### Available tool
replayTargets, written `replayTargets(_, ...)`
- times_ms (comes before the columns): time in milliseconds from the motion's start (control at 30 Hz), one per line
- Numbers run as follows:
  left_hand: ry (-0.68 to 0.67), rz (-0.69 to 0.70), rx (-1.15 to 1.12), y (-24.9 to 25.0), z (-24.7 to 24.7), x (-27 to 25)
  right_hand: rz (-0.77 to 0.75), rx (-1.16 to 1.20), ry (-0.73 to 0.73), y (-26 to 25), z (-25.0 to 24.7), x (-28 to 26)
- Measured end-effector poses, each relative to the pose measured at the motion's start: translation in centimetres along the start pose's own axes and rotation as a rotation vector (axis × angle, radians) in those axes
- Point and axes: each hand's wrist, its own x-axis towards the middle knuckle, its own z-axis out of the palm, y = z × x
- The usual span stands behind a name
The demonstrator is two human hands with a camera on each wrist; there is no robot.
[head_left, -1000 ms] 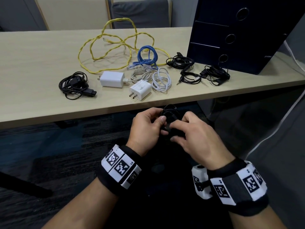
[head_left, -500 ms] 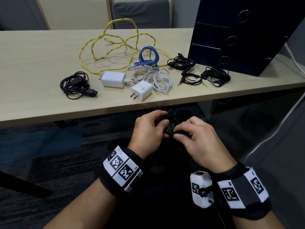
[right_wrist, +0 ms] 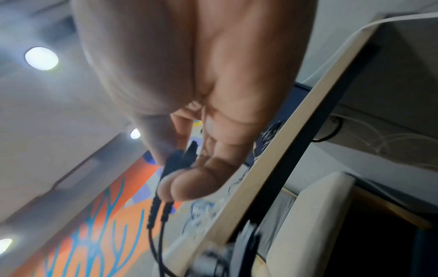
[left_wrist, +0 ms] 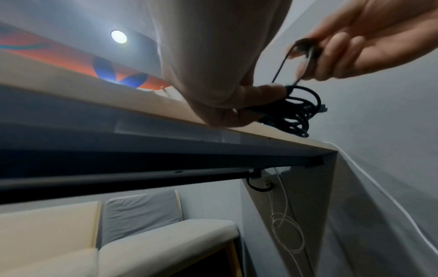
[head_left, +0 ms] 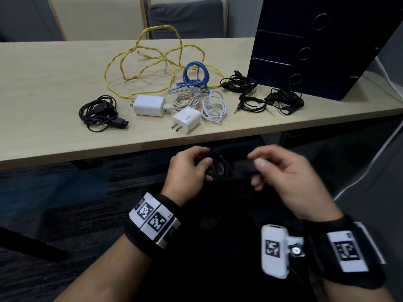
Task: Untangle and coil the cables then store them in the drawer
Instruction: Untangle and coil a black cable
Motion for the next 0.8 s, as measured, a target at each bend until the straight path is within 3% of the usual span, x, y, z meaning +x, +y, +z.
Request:
replayTargets(67,-0.016,-0.025,-0.09,-0.1,-0.8,0.1,0.001,0.142,0.046,0.3,-2.1,0.1)
replayTargets(167,-0.088,-0.022,-0.234,0.4,-1.2,-0.2,0.028,0.176,0.077,2.2,-3.5,0.2)
replayTargets(333,-0.166,-0.035,-0.46,1.1,-0.8,-0.4,0.064,0.305,0.054,4.8,-2.1,-0.2)
replayTargets(467,-0.144,-0.03,-0.529,1.3,-0.5,-0.4,0.047,0.388,0.016,6.0,-1.3,-0.5)
replayTargets(633,-0.067,0.027,-0.533,1.3,-0.2,-0.3,0.147,0.336,-0.166,6.4,-1.2,-1.0)
replayTargets(800,-0.025,0.082,-0.414,1.0,0.1,-0.4,0.133,0.319,-0.397,4.5,-3.0,-1.9)
